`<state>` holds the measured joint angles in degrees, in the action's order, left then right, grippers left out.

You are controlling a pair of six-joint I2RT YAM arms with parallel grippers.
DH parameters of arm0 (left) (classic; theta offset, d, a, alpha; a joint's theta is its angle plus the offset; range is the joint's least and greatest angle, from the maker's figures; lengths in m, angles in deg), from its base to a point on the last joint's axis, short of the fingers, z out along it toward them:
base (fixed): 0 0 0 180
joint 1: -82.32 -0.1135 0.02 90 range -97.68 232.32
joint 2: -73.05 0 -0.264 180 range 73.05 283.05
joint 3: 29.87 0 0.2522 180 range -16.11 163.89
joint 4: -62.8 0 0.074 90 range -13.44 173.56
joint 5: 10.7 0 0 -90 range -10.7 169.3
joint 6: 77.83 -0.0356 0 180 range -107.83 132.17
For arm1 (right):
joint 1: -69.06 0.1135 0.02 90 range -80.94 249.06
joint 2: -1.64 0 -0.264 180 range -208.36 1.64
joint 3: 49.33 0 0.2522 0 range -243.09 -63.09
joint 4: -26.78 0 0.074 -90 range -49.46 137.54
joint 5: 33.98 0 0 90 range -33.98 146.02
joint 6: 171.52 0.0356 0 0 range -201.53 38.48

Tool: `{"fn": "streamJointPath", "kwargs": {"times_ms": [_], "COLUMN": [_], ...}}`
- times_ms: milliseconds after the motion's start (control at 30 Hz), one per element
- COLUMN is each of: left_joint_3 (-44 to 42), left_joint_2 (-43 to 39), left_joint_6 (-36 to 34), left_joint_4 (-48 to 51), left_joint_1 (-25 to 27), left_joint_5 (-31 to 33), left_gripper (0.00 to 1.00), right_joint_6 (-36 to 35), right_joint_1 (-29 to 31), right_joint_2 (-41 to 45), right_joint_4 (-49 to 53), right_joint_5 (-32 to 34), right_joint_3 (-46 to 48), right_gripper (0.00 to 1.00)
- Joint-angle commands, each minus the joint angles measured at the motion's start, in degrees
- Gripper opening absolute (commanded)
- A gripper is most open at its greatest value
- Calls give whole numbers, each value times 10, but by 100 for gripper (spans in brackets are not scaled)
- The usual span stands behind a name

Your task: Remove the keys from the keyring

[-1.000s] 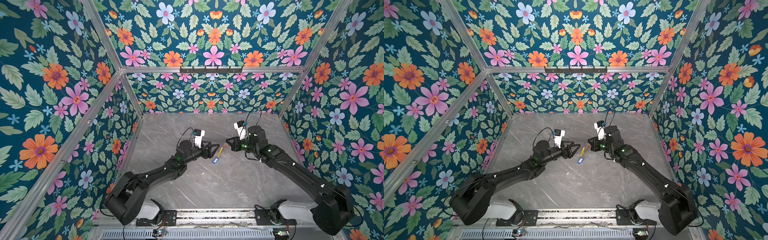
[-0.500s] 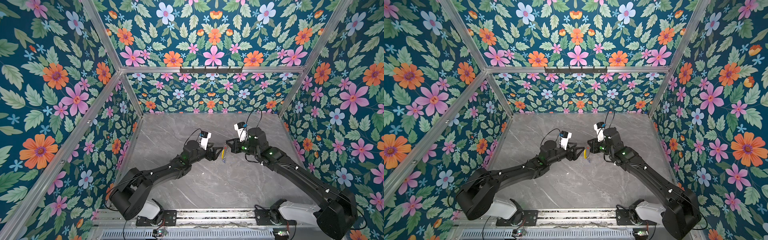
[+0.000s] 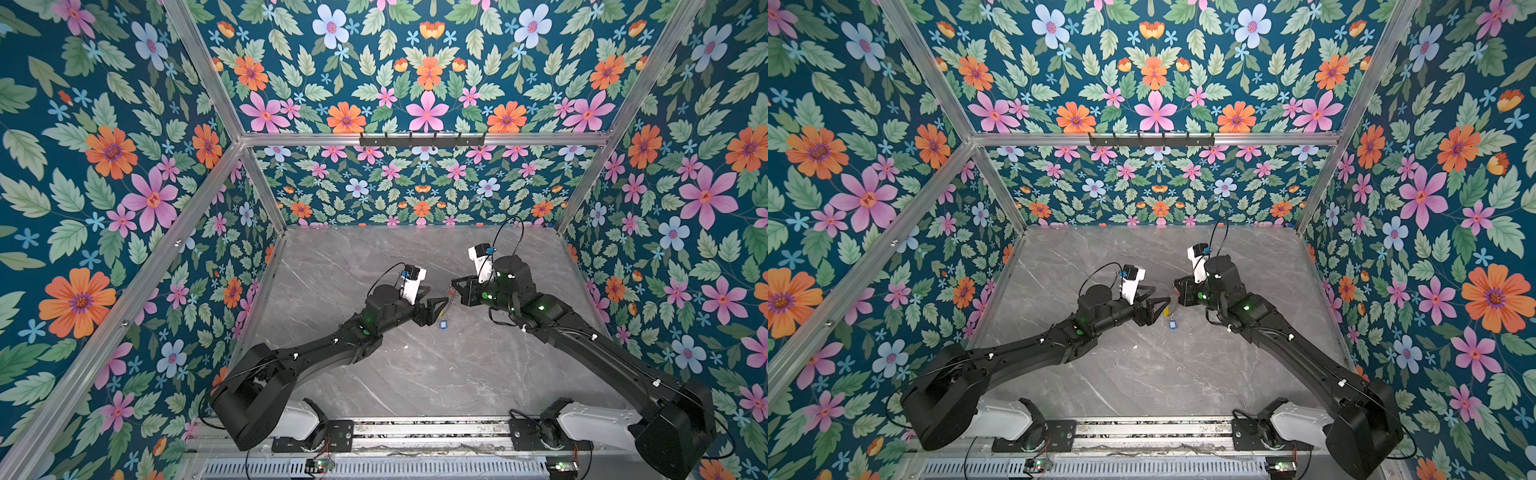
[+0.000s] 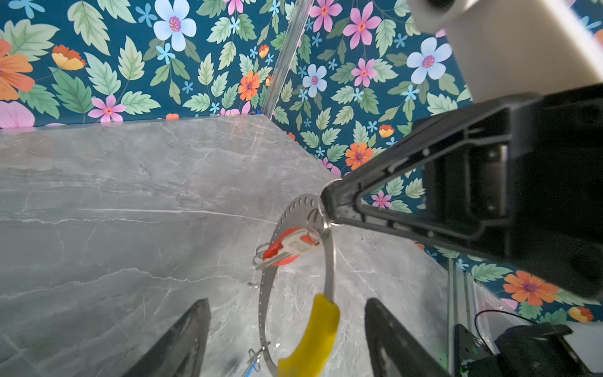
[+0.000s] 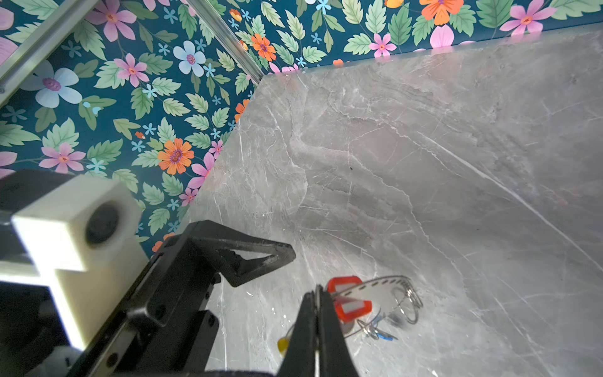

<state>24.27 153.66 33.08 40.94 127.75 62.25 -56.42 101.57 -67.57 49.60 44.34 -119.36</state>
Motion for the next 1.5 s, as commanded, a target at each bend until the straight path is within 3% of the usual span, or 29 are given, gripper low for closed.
{"fn": "streamJointPath", "kwargs": {"times_ms": [0, 300, 600, 767, 933, 1033, 1233, 1467], "left_joint_3": [12, 31, 35, 33, 17, 14, 0, -57], "left_joint_2": [8, 36, 39, 35, 24, 20, 6, 5], "left_joint_6": [-13, -2, 8, 40, 84, 107, 200, 409], "left_joint_4": [0, 10, 20, 10, -14, -18, -50, -236], "left_joint_1": [2, 5, 5, 5, 6, 5, -28, -123], "left_joint_5": [-17, -28, 1, -2, -3, -6, -16, -83], "left_gripper": [66, 56, 25, 0, 0, 0, 0, 0], "right_joint_6": [3, 9, 12, 14, 10, 1, -1, -22], "right_joint_1": [2, 3, 4, 4, 3, 4, 3, 3], "right_joint_2": [3, 0, -8, -22, -21, -2, 41, 77], "right_joint_4": [-13, -23, -24, -9, 13, 26, 23, -21], "right_joint_5": [5, 4, -8, -10, -7, 6, 20, -43], "right_joint_3": [-4, -6, -15, -33, -58, -68, -43, 38], "right_gripper": [0, 0, 0, 0, 38, 48, 52, 52]}}
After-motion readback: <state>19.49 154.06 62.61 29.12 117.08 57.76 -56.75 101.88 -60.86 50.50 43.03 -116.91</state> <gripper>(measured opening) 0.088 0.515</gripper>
